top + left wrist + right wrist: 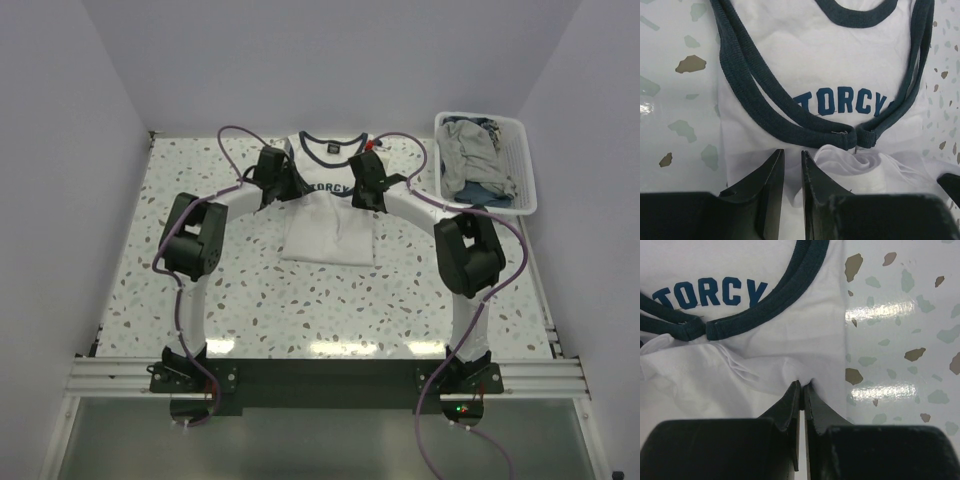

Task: Fold and stack the tank tops

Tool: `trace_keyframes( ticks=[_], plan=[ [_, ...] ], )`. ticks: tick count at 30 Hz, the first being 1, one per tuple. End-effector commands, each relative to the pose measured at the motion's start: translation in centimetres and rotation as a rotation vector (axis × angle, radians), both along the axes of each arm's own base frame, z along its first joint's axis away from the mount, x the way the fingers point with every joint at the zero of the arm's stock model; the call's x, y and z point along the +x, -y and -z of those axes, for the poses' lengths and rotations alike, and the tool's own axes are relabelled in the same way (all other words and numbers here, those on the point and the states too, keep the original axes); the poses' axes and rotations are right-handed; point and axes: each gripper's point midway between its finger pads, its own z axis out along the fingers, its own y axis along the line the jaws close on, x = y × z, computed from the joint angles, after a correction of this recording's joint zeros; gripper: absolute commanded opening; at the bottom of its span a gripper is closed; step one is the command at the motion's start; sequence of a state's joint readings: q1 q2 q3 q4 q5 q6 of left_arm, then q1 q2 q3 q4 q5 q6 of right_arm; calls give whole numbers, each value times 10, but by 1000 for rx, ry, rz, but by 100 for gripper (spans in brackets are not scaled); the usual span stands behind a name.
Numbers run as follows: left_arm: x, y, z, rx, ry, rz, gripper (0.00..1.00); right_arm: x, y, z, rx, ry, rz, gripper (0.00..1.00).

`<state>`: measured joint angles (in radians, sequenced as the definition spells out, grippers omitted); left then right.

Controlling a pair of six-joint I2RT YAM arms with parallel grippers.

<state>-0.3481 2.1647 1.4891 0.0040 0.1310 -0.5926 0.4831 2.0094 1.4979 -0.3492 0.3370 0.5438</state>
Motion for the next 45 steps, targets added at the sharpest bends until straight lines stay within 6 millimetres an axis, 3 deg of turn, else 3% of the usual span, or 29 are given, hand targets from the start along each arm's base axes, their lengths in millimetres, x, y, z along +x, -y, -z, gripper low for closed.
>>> trace_keyframes(
  ticks=[1,7,13,23,28,29,30,31,34,45],
  plan=[
    [6,8,-10,3,32,31,24,12,-3,-13,29,34,17,2],
    [1,8,-7,20,13,31,17,12,-2,-13,31,34,21,2],
    [1,10,-14,14,22,33,0,13,-1,-15,32,39,26,2],
    [-2,3,-41,-1,65,-14,0,12,7,-22,44,55,44,1],
    [-3,2,-41,6,67,-6,0,10,5,-20,55,46,41,0],
    [-3,2,-40,11,65,-1,1,11,5,-20,56,48,41,0],
    [-5,1,-36,21,53,1,9,11,5,-19,57,48,42,0],
    [-6,-1,-33,34,51,6,25,10,6,-19,56,46,42,0],
    [-10,-3,-28,91,52,19,39,11,6,-20,59,50,43,0],
    [-17,-2,-16,155,39,44,38,11,4,-16,65,42,41,0]
  ],
)
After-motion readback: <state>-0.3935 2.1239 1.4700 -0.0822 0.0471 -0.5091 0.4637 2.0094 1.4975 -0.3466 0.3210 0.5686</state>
